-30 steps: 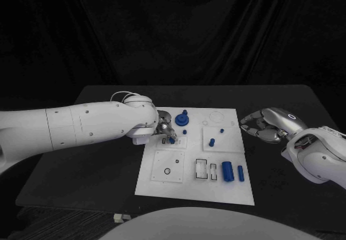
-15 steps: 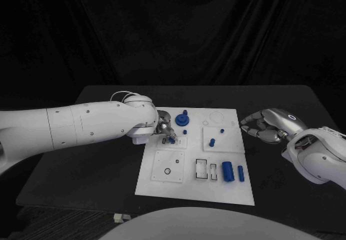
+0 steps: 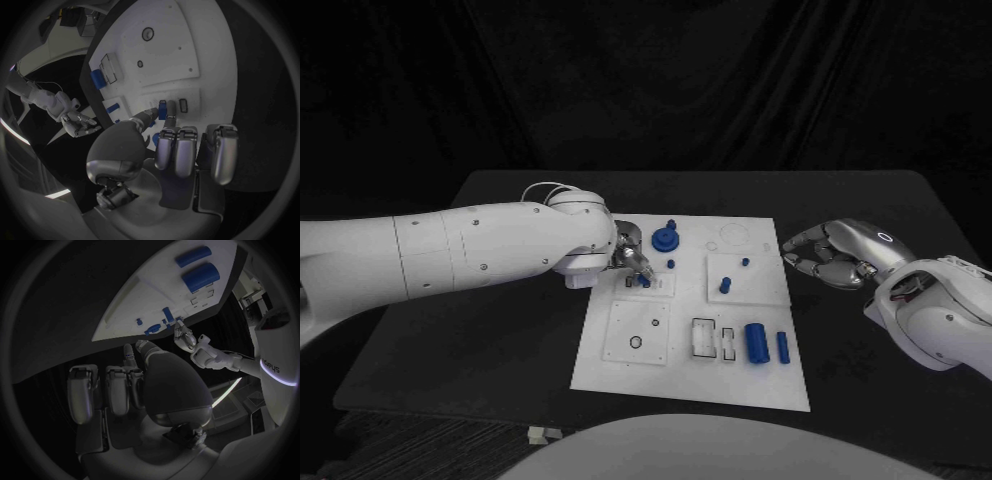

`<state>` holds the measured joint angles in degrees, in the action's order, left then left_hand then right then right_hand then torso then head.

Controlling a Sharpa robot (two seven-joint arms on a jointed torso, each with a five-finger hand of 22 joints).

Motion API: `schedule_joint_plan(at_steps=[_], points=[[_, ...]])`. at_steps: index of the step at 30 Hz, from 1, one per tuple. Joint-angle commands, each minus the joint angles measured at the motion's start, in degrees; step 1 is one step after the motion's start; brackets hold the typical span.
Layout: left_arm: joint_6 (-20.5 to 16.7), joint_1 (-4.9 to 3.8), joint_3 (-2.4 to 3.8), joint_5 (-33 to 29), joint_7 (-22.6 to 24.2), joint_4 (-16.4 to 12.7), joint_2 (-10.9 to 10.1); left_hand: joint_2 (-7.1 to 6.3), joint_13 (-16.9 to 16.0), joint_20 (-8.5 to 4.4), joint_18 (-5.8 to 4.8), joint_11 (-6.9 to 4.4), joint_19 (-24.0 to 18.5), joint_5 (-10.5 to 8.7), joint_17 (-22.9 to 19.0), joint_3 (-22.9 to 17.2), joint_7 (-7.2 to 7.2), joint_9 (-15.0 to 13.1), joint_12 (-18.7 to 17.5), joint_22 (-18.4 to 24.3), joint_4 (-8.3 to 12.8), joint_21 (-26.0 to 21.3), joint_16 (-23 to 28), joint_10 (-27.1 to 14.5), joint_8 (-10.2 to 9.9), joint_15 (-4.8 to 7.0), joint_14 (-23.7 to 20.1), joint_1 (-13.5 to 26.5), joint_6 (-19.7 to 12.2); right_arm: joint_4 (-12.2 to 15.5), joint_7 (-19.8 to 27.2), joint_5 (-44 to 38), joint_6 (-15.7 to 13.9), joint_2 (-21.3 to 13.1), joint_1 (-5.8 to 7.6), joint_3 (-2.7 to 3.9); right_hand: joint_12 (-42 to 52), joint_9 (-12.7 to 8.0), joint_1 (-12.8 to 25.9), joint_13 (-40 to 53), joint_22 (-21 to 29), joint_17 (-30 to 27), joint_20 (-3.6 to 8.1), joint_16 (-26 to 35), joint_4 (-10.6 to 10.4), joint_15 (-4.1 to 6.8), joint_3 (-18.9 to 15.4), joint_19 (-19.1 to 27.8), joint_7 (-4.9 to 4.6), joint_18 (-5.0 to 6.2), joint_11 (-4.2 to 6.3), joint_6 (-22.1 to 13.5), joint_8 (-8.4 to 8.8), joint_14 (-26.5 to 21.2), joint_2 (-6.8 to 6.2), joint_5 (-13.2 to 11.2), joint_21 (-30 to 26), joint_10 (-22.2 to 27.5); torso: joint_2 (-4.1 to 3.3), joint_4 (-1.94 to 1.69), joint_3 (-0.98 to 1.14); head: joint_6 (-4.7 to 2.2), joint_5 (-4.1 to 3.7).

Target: Assemble the parts on the task board

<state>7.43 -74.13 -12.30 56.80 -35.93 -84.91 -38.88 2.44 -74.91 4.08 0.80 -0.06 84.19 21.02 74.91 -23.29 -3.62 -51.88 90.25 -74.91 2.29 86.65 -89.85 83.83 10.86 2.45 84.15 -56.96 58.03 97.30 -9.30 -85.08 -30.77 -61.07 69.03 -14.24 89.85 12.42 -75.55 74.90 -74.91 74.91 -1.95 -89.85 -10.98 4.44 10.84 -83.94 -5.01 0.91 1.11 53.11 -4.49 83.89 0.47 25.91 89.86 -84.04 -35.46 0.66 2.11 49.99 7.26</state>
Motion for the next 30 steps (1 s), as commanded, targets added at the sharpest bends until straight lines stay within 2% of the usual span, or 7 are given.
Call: schedule_joint_plan(at_steps=[1, 10, 17, 26, 27, 28, 30], points=[[0.91, 0.21, -0.03, 0.01, -0.50, -0.11, -0.11, -0.01, -15.09, -0.37, 0.40, -0.33, 1.70, -0.20, 15.09, -0.25, 0.29, -0.10, -0.25, -13.05, -0.03, -0.24, -0.15, 6.17, -0.10, 0.36, 5.85, 0.14, 0.08, 0.02, -0.93, 0.21, 0.38, 0.02, -0.17, 0.03, 0.15, -0.08, -0.67, 15.10, -15.09, 15.09, -0.42, -0.15, 0.07, -0.39, 0.38, -6.06, 0.01, -0.91, -0.52, 0.44, 0.34, 6.11, -0.01, 0.15, 0.14, -5.96, 0.00, 0.04, 0.02, 0.01, 0.04], [1.02, 0.66, -0.04, 0.01, -0.48, -0.12, -0.11, -0.07, -15.09, -0.37, 0.41, -0.33, 1.67, -0.50, 15.09, -0.29, 0.27, -0.12, -0.25, -13.04, -0.03, -0.28, -0.15, 6.17, -0.14, 0.37, 5.85, 0.20, 0.11, 0.01, -0.98, 0.22, 0.53, -0.01, -0.21, 0.03, 0.15, -0.10, -0.73, 15.10, -15.09, 15.09, -0.42, -0.15, 0.16, -0.39, 0.48, -6.06, -0.02, -0.91, -0.54, 0.44, 0.35, 6.11, -0.04, 0.24, 0.14, -5.96, -0.05, 0.01, -0.02, 0.01, -0.18], [0.94, 1.08, -0.04, 0.01, -0.51, -0.10, -0.21, -0.07, -15.09, -0.37, 0.41, -0.33, 1.69, -0.61, 15.09, -0.30, 0.27, -0.13, -0.25, -13.05, -0.05, -0.27, -0.15, 6.17, -0.15, 0.37, 5.85, 0.25, 0.13, -0.03, -1.00, 0.22, 0.69, -0.02, -0.27, 0.03, 0.15, -0.11, -0.77, 15.10, -15.09, 15.09, -0.42, -0.15, 0.22, -0.40, 0.54, -6.06, -0.03, -0.91, -0.54, 0.44, 0.35, 6.11, -0.05, 0.28, 0.14, -5.96, 0.00, -0.06, 0.02, 0.01, -0.21], [0.45, 1.20, -0.04, 0.01, -0.26, 0.01, -0.22, -0.19, -15.09, -0.37, 0.43, -0.31, 1.61, -0.99, 15.09, -0.27, 0.24, -0.13, -0.25, -13.01, -0.13, -0.35, -0.15, 6.17, -0.22, 0.37, 5.85, 0.44, 0.13, -0.05, -0.99, 0.23, 0.82, 0.03, -0.36, 0.03, 0.15, -0.11, -0.77, 15.10, -15.09, 15.09, -0.42, -0.15, 0.22, -0.40, 0.54, -6.06, -0.03, -0.91, -0.54, 0.44, 0.35, 6.11, -0.05, 0.28, 0.14, -5.96, -0.01, 0.06, 0.00, 0.01, -0.14], [0.49, 1.20, -0.04, 0.01, -0.22, 0.02, -0.21, -0.20, -15.09, -0.26, 0.45, -0.25, 1.51, -4.46, 15.09, 0.08, 0.31, -0.08, -0.25, -12.98, -0.82, -0.49, -0.15, 6.17, -0.47, 0.36, 5.85, 1.24, 0.15, -0.05, -0.99, 0.23, 0.83, 0.04, -0.37, 0.03, 0.15, -0.11, -0.77, 15.10, -15.09, 15.09, -0.42, -0.15, 0.22, -0.40, 0.54, -6.06, -0.03, -0.91, -0.54, 0.44, 0.35, 6.11, -0.05, 0.28, 0.14, -5.96, -0.01, 0.10, 0.01, 0.01, -0.16], [0.58, 1.21, -0.04, 0.01, -0.18, 0.03, -0.19, -0.35, -15.09, -0.25, 0.47, -0.15, 1.47, -8.83, 15.09, 0.92, 0.11, 0.09, -0.25, -12.98, -1.93, -0.57, -0.15, 6.17, -0.83, 0.23, 5.85, 2.32, 0.27, -0.06, -1.00, 0.23, 0.85, 0.04, -0.37, 0.03, 0.15, -0.11, -0.77, 15.10, -15.09, 15.09, -0.42, -0.15, 0.22, -0.40, 0.54, -6.06, -0.03, -0.91, -0.54, 0.44, 0.35, 6.11, -0.05, 0.28, 0.14, -5.96, -0.01, 0.10, 0.00, 0.01, -0.16], [0.75, 1.22, -0.04, 0.01, -0.13, 0.06, -0.18, -1.04, -15.09, -0.08, 0.49, 0.18, 1.42, -12.94, 15.09, 3.29, -0.31, 0.87, -0.25, -12.99, -4.38, -0.70, -0.15, 6.17, -1.68, -0.03, 5.85, 4.68, 0.43, -0.07, -1.00, 0.23, 0.88, 0.04, -0.39, 0.03, 0.15, -0.11, -0.77, 15.10, -15.09, 15.09, -0.42, -0.15, 0.22, -0.40, 0.54, -6.06, -0.03, -0.91, -0.54, 0.44, 0.35, 6.11, -0.05, 0.28, 0.14, -5.96, -0.01, 0.06, 0.00, 0.01, -0.22]])
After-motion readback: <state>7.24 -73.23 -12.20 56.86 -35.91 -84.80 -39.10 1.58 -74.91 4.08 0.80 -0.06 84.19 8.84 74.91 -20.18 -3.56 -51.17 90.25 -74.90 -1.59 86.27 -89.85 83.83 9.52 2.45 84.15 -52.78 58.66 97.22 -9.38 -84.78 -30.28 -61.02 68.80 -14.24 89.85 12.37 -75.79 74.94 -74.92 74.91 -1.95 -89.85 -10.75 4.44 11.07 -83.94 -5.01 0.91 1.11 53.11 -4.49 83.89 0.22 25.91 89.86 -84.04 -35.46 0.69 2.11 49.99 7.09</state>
